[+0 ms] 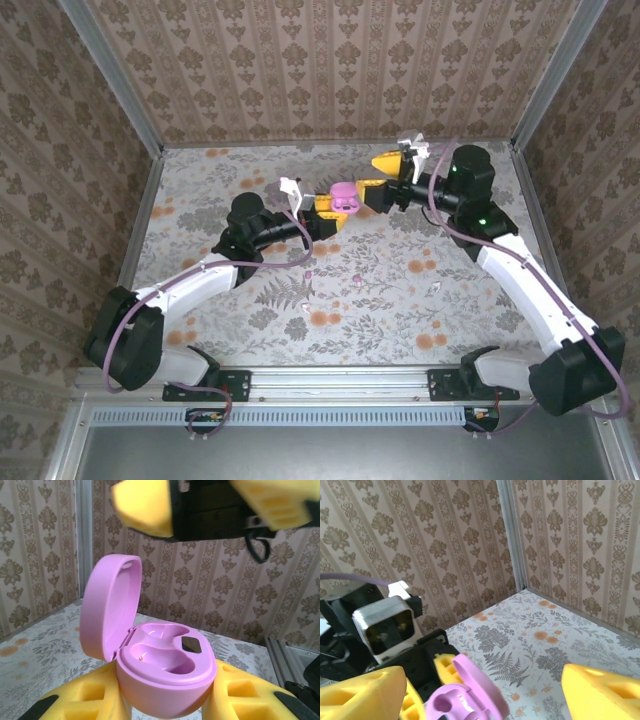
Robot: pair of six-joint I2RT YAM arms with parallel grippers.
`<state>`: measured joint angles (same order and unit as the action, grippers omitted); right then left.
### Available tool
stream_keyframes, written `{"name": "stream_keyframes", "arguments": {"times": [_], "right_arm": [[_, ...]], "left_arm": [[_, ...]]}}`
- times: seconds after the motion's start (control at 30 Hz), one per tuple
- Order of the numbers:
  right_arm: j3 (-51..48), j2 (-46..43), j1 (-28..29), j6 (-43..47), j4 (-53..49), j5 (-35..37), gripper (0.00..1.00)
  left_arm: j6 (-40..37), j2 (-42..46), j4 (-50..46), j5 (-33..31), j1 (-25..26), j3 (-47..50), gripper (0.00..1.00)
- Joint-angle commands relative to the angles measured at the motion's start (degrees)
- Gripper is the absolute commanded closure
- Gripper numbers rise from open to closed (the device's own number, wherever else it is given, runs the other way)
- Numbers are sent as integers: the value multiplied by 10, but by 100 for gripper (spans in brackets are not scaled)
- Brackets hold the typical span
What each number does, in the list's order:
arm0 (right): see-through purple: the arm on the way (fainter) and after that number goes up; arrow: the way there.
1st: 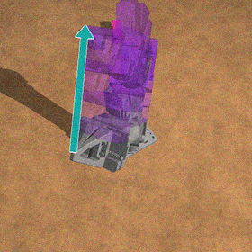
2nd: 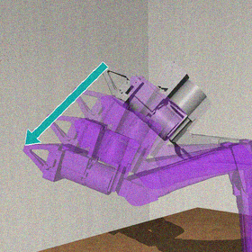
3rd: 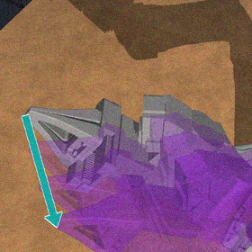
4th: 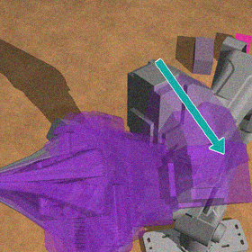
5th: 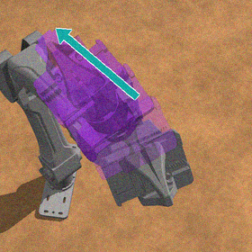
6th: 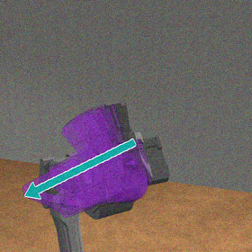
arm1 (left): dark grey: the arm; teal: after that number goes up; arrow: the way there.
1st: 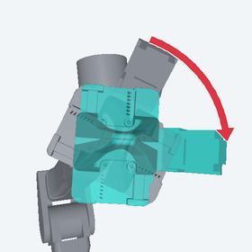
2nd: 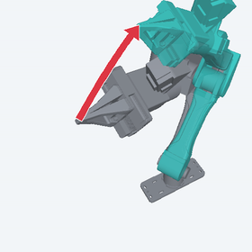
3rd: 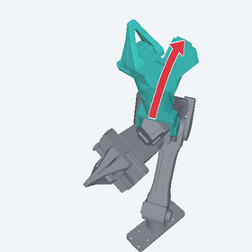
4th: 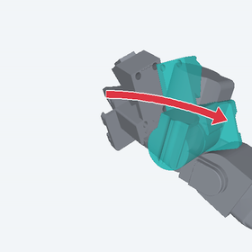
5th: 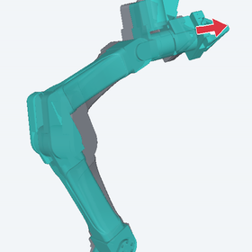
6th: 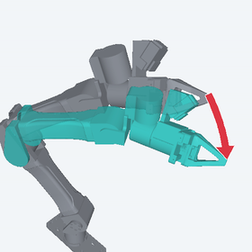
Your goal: Insert the wireless bluetooth earbuds into the charging case
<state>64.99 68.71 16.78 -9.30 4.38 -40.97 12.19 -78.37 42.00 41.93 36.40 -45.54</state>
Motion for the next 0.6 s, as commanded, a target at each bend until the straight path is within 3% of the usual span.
{"name": "stream_keyframes", "arguments": {"times": [0.0, 0.13, 0.27, 0.4, 0.57], "right_arm": [[15, -40, -18, -30, -90, 82, 22], [16, -14, -80, -81, -219, 158, 38], [-10, 43, -122, -127, -286, 117, 52], [-14, 122, -110, -132, -319, 52, 65], [21, 213, -40, -104, -401, 95, 66]], "left_arm": [[-13, 20, 5, -16, 1, 8, 67], [-14, 30, 16, -40, 0, 22, 67], [-20, 48, 13, -65, 0, 33, 67], [-38, 74, -11, -85, 0, 41, 67], [-52, 107, -20, -114, 0, 64, 67]]}}
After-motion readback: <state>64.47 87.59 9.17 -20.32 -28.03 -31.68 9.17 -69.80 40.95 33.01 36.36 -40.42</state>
